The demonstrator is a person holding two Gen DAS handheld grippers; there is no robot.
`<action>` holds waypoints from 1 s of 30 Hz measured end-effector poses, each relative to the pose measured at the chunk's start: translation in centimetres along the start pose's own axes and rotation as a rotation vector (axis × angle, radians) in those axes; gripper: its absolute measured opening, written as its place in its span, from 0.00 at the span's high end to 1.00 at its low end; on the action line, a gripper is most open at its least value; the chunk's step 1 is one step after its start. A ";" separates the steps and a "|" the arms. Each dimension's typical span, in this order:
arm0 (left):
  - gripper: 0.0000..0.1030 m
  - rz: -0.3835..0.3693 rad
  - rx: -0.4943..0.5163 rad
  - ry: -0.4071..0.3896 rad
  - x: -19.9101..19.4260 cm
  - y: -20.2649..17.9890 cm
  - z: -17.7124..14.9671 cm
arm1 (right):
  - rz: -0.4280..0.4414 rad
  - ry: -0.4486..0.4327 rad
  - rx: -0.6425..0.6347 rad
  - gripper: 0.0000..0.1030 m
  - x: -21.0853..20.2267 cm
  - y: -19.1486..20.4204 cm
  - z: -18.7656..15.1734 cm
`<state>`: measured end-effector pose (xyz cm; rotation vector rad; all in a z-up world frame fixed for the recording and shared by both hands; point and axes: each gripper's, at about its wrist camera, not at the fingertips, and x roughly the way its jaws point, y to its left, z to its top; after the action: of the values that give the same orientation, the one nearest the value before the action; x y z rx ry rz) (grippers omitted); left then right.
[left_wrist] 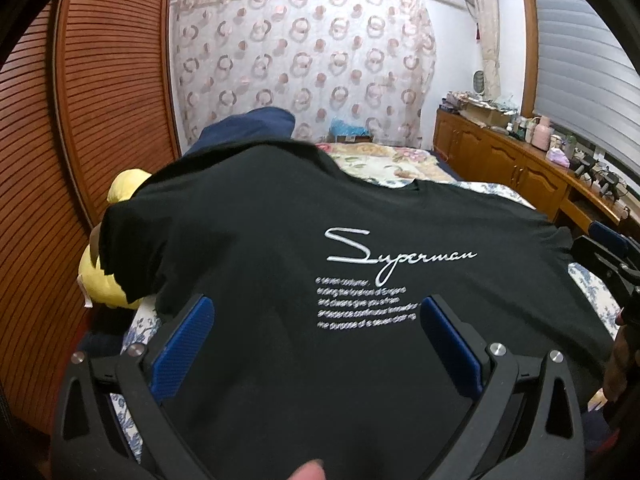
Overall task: Fold small clothes
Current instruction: 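Lower the left gripper onto the shirt's side edge and pinch it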
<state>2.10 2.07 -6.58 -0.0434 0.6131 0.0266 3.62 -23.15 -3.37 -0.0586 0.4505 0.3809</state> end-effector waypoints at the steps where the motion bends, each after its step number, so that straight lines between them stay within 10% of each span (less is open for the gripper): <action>1: 0.00 0.004 -0.001 0.005 0.1 0.2 -0.2 | 0.003 0.005 -0.003 0.00 0.2 0.1 -0.1; 18: 0.01 0.053 -0.074 0.036 1.1 10.4 -2.0 | 0.113 0.079 -0.056 0.00 3.3 3.0 -0.4; 30: 0.42 0.063 -0.098 0.026 2.0 18.5 0.0 | 0.178 0.064 -0.119 0.00 5.3 5.4 1.7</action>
<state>3.07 20.57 -8.32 -0.1200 0.6385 0.1169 6.70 -16.09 -4.04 -0.1470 0.4977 0.5821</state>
